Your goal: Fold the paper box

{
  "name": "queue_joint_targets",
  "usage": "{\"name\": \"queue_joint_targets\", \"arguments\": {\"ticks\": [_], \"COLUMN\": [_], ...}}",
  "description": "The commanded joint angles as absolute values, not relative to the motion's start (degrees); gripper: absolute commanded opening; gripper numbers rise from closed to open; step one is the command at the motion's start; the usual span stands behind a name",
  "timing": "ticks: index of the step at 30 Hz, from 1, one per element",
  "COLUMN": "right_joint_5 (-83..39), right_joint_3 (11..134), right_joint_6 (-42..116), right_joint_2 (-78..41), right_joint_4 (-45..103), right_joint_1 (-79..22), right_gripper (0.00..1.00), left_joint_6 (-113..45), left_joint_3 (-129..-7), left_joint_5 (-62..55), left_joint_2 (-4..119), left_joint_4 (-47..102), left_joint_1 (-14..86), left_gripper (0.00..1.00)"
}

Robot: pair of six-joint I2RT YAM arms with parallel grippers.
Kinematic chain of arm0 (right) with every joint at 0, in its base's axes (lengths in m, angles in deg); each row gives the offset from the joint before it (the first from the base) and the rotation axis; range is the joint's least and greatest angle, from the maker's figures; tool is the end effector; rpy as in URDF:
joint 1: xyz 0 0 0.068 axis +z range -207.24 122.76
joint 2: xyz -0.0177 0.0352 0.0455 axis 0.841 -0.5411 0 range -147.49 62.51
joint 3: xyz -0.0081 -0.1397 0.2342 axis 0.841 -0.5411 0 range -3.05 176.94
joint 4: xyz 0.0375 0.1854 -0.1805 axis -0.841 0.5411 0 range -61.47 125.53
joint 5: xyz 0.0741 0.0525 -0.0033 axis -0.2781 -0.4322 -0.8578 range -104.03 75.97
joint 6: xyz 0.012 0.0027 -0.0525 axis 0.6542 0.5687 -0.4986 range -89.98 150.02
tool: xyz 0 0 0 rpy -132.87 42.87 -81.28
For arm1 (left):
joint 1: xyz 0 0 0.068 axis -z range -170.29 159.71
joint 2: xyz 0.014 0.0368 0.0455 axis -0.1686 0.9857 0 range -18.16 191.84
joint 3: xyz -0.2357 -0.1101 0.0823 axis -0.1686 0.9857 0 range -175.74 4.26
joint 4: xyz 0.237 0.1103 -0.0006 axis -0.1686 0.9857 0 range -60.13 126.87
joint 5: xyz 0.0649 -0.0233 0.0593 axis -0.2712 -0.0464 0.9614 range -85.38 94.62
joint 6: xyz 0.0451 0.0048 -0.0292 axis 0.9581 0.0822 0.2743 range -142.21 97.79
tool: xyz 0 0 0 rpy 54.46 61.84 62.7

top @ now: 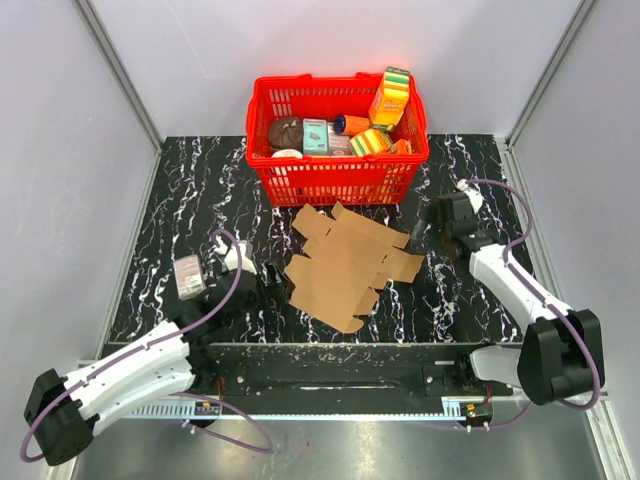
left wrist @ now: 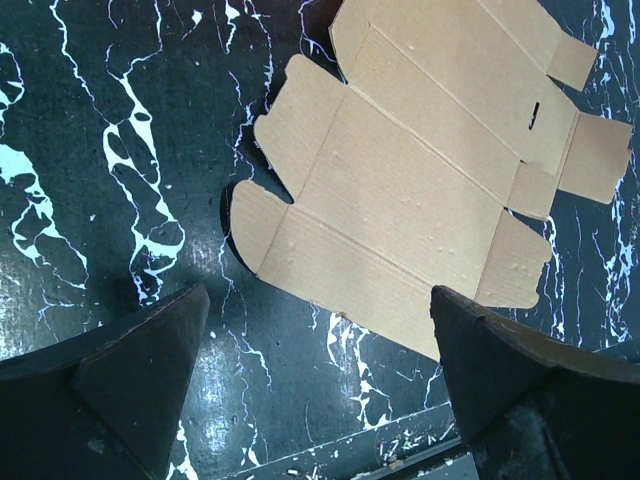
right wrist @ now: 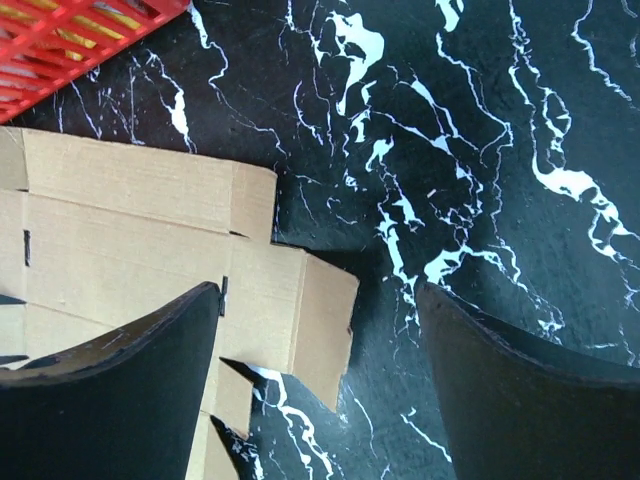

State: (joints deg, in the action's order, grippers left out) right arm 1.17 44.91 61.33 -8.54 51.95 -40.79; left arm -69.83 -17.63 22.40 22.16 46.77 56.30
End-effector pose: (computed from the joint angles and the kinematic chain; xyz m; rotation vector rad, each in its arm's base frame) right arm 0.2498 0.0641 0.2438 0.4269 2.3091 0.0925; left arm 0.1165 -0.1074 0.2014 -0.1984 2.2089 -0.6018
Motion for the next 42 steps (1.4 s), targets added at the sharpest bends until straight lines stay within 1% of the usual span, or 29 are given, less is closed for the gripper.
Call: {"name": "queue_joint_targets", "arguments": {"ticks": [1, 4, 5, 6, 7, 9, 18, 22, 26, 32, 42], "right_joint_5": [-12.00, -13.94, -13.85, -15.86, -16.83, -19.99, -23.96, -25.54, -26.42, -29.58, -33.98], "right_joint_3": [43.97, 42.83, 42.48, 42.12, 41.69, 41.94, 41.42, 40.89, 41.07, 41.24, 41.33], "right_joint_6": [60.08, 61.49, 61.75, 62.71, 62.98, 63.59, 66.06, 67.64, 69.04, 70.80, 72.12], "right_joint_2": [-10.79, -12.46, -13.77, -14.39, -15.27, -18.43, -27.14, -29.86, -32.50, -36.19, -40.67], "right_joint_4": [43.92, 40.67, 39.61, 37.86, 36.89, 34.95, 29.15, 24.49, 23.08, 19.57, 15.87], "right_joint_1": [-44.85, -45.02, -45.55, -45.99, -46.77, -48.53, -50.21, -51.26, -51.88, -52.41, -52.76], "right_gripper": [0.84, 0.82, 0.79, 0.72, 0.70, 0.67, 0.65, 0.63, 0.59, 0.56, 0.48], "left_joint_6": [-68.44, -68.09, -67.92, -67.92, -67.74, -67.65, -66.95, -66.34, -65.98, -66.07, -65.90], "left_joint_3": [-18.59, -18.68, -18.76, -18.77, -18.77, -18.50, -17.71, -17.62, -17.62, -17.36, -17.18], "left_joint_5": [22.72, 22.72, 22.64, 22.46, 22.20, 21.58, 21.32, 21.40, 21.67, 21.49, 21.76], "left_joint_2": [21.66, 22.10, 22.36, 22.45, 22.54, 22.71, 23.07, 23.06, 23.06, 23.33, 23.33], "left_joint_4": [45.07, 44.72, 44.55, 44.28, 43.85, 43.23, 41.82, 41.64, 41.56, 41.03, 41.03], "left_joint_1": [56.55, 56.55, 56.64, 56.55, 56.55, 56.55, 56.55, 56.55, 56.55, 56.55, 56.55], "left_gripper": [0.99, 0.99, 0.99, 0.99, 0.99, 0.99, 0.99, 0.99, 0.99, 0.99, 0.99]}}
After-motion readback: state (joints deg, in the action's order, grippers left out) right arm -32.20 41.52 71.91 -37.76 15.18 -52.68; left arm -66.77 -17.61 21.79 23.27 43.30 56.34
